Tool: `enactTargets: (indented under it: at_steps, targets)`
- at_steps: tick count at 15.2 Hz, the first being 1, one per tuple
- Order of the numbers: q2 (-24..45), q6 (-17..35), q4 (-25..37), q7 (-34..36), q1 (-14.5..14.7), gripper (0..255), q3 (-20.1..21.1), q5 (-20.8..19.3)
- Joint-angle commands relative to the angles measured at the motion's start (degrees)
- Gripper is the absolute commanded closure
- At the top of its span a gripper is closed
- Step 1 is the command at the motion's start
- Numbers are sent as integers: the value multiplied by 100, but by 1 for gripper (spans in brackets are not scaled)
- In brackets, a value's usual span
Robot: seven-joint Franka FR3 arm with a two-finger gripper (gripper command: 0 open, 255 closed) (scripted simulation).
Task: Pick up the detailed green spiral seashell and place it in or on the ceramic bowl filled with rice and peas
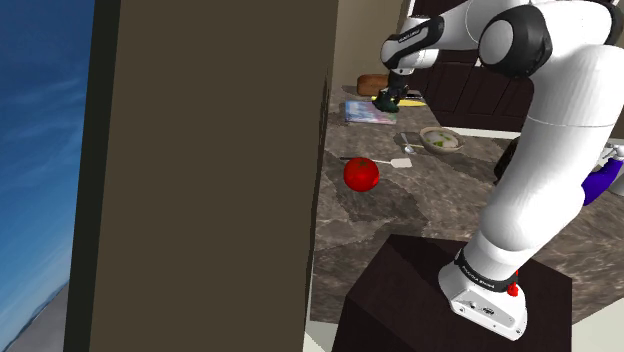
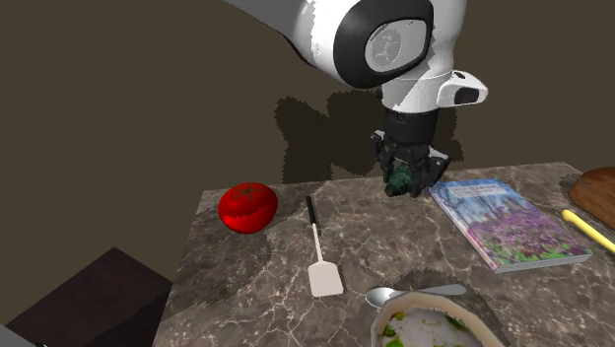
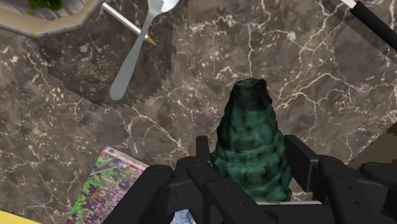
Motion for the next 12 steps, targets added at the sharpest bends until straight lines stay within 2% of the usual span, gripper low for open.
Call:
enactTargets:
  at_steps: [1, 12]
  targets:
    - [-199, 94, -287, -253, -133, 255, -90, 0]
    - [-1004, 351, -1348, -1563, -823, 255, -647, -25]
